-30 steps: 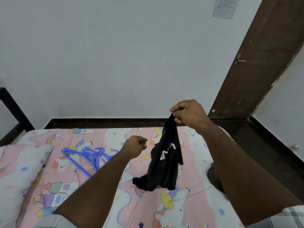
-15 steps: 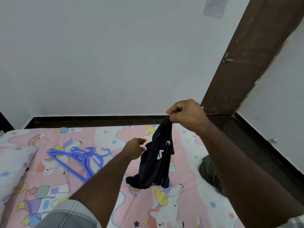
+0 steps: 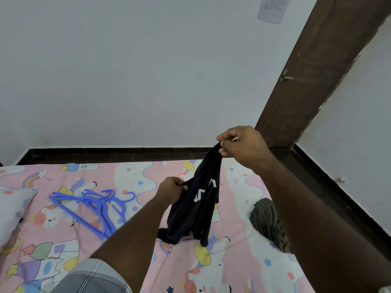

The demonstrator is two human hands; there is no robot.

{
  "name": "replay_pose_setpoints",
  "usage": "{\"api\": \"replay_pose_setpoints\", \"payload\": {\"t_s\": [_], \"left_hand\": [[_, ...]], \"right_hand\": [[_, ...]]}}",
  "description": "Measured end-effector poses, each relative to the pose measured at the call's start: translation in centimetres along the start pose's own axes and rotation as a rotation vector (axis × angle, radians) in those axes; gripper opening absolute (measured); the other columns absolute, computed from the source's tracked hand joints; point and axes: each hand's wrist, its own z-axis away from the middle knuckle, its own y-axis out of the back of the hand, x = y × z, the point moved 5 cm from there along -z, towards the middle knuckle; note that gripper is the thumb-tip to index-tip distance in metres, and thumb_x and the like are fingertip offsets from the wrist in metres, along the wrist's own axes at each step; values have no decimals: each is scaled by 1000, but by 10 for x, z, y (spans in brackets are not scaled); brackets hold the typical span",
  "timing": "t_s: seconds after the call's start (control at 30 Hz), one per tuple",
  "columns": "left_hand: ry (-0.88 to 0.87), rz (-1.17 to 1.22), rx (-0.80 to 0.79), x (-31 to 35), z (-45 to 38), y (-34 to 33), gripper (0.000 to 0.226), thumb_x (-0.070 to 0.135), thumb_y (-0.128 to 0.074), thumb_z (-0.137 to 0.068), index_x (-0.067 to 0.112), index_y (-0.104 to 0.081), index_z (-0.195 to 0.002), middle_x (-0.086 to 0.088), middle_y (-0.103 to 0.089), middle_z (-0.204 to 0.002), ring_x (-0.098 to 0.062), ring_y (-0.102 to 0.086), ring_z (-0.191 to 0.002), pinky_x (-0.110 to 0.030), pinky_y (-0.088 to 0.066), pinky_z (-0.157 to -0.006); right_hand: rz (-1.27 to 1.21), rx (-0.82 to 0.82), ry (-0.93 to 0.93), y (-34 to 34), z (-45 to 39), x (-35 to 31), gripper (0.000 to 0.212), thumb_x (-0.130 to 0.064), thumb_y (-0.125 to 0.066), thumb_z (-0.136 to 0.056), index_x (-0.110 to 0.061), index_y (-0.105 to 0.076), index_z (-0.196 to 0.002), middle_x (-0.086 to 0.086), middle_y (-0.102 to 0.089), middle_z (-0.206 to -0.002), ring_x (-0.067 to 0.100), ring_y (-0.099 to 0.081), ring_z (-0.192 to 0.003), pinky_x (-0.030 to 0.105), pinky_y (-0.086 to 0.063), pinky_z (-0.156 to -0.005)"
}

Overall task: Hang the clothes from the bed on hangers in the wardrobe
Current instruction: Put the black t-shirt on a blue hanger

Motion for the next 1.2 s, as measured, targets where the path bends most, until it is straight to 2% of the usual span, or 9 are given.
{"api": "replay_pose_setpoints", "payload": {"t_s": [0.17,0.33,0.57,0.63,0.77,0.9,1.03,1.13,1.2], "left_hand": [[-64,83,178,19,-4,63,10,10,-72,-86,18,-74,-82,6,-67,-72,-28,-65,-80,-30,-48,-80],[-222,-23,182,62,12,83,11,14,-69,-90,25,-71,-87,8,-71,-84,-10,-64,-81,-21,-46,-75],[-320,27,194,100,37,93,15,12,-61,-94,25,-66,-87,5,-73,-89,-17,-69,-89,-34,-53,-83],[-347,101,152,110,46,100,17,8,-58,-95,22,-67,-89,2,-74,-87,-15,-69,-82,-37,-54,-79],[-331,234,0,130,66,103,15,5,-52,-101,14,-64,-98,3,-71,-84,-7,-64,-71,-27,-53,-65],[-293,223,-110,137,78,104,13,7,-48,-104,11,-61,-104,3,-70,-82,-7,-63,-71,-25,-54,-69],[-292,188,-212,141,87,101,13,7,-46,-105,12,-58,-102,0,-71,-84,-7,-63,-70,-19,-52,-66],[-283,184,-247,142,91,102,14,8,-46,-105,14,-58,-101,-7,-70,-93,-8,-62,-70,-16,-48,-60],[-274,206,-254,140,91,105,16,9,-46,-106,16,-59,-100,-12,-69,-100,-11,-61,-74,-17,-46,-59]], "right_hand": [[292,55,-13,18,-6,28,18,-2,-65,-78,-13,-77,-84,-11,-69,-72,2,-61,-58,8,-40,-50],[329,-77,-31,-19,-6,63,19,-9,-71,-80,-12,-79,-97,-1,-76,-98,11,-66,-85,14,-44,-67],[188,-238,-49,-83,6,80,30,-16,-73,-85,-12,-74,-115,1,-72,-114,12,-63,-95,19,-47,-79],[165,-262,-60,-92,9,88,32,-18,-73,-87,-13,-73,-118,0,-72,-116,13,-64,-101,21,-46,-85],[80,-248,-65,-96,11,96,38,-21,-73,-88,-16,-68,-125,-1,-70,-118,13,-64,-104,21,-44,-85],[-68,-283,30,-97,7,76,48,-13,-73,-87,-22,-63,-134,-8,-66,-125,10,-63,-107,19,-45,-87],[-87,-378,156,-103,6,58,54,-2,-71,-86,-23,-62,-134,-17,-61,-124,-8,-55,-105,11,-41,-89],[-49,-461,150,-113,7,65,52,-1,-73,-83,-19,-63,-131,-9,-64,-128,10,-56,-120,26,-42,-102],[9,-497,125,-121,8,75,49,-3,-73,-83,-17,-63,-130,-5,-65,-127,11,-57,-117,25,-41,-99]]}}
